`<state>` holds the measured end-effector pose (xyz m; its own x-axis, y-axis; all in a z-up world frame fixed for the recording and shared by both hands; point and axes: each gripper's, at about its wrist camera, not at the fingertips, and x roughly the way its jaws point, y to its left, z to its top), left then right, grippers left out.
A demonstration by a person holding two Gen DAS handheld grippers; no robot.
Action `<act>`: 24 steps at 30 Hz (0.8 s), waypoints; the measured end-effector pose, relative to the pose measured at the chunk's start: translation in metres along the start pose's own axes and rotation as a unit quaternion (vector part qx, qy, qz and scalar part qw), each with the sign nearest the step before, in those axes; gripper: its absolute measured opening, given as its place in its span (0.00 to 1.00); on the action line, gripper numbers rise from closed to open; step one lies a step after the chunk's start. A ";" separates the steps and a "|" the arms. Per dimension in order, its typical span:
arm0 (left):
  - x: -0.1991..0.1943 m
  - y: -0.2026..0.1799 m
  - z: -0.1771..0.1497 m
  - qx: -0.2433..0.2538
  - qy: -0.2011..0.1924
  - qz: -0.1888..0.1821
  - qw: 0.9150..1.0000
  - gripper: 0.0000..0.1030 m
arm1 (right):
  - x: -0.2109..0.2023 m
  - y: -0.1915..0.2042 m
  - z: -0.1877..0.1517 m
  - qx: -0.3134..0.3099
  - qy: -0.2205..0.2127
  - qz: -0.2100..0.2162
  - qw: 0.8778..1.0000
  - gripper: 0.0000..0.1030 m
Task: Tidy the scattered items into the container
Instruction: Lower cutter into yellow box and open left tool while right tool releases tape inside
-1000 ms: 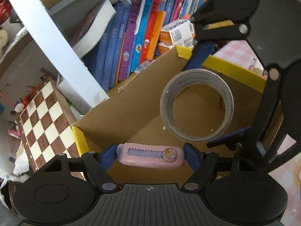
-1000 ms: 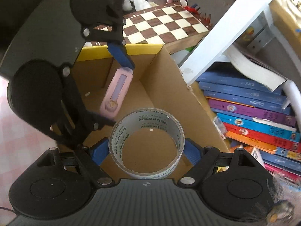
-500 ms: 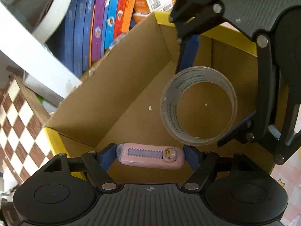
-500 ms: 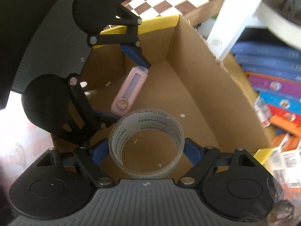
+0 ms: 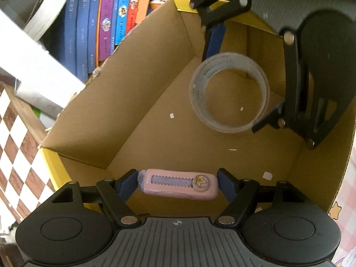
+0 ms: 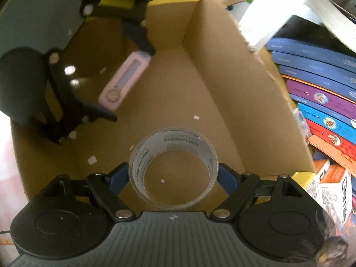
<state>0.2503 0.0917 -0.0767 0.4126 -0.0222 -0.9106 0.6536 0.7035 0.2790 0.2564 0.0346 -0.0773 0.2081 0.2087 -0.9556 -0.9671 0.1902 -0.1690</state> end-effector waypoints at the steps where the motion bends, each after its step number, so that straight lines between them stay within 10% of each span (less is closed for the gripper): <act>1: 0.001 0.000 0.001 0.002 0.002 -0.001 1.000 0.76 | 0.001 0.001 0.000 0.001 0.000 0.003 1.000 0.81; 24: -0.013 0.000 0.001 0.014 0.007 0.020 1.000 0.78 | -0.006 0.028 -0.008 0.012 -0.004 0.001 1.000 0.83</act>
